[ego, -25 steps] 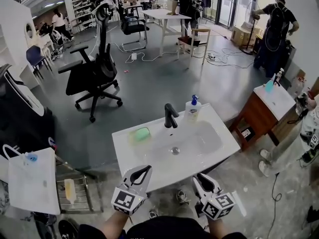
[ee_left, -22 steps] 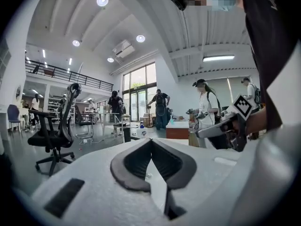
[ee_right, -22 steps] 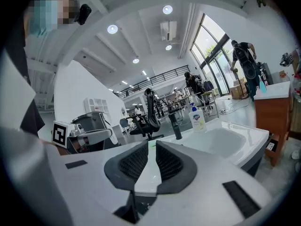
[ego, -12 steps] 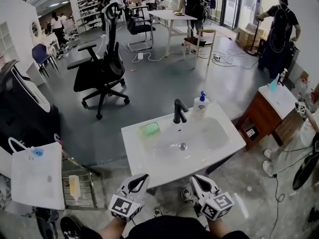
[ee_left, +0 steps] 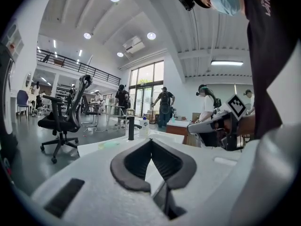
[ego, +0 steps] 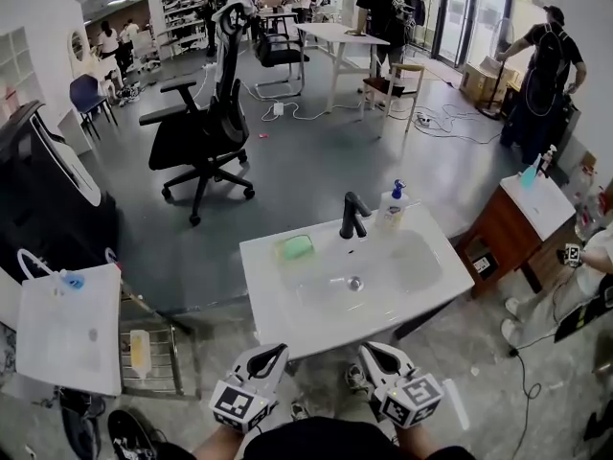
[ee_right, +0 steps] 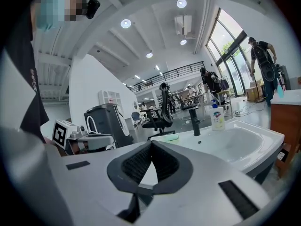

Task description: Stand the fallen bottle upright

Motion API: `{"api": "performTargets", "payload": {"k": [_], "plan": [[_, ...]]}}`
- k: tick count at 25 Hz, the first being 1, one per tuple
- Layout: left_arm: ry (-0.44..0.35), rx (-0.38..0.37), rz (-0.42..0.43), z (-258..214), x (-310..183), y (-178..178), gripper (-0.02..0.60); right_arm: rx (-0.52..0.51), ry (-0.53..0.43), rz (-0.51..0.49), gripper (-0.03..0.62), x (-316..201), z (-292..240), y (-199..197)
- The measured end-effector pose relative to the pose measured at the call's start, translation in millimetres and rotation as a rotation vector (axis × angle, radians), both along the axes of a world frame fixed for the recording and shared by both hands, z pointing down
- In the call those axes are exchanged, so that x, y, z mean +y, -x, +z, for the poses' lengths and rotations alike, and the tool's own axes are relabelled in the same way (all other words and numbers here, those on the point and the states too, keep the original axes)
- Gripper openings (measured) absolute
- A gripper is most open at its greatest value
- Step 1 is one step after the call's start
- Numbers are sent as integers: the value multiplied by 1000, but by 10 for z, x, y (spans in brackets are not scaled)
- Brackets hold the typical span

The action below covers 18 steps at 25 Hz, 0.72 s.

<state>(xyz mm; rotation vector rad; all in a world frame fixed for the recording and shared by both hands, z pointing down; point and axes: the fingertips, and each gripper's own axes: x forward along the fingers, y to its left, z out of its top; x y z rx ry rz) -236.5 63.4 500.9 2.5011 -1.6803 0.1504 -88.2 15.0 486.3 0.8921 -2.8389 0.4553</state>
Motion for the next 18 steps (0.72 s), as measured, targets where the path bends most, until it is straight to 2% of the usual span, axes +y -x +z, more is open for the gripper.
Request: {"api": "performTargets", "payload": {"k": [15,18], "plan": [[2,28,-17,-7,9,40,20,19,7,8,2,-31,52,35],[-4,14,-12,7,-16,35,20,19,5,5,2,-52,48,30]]}}
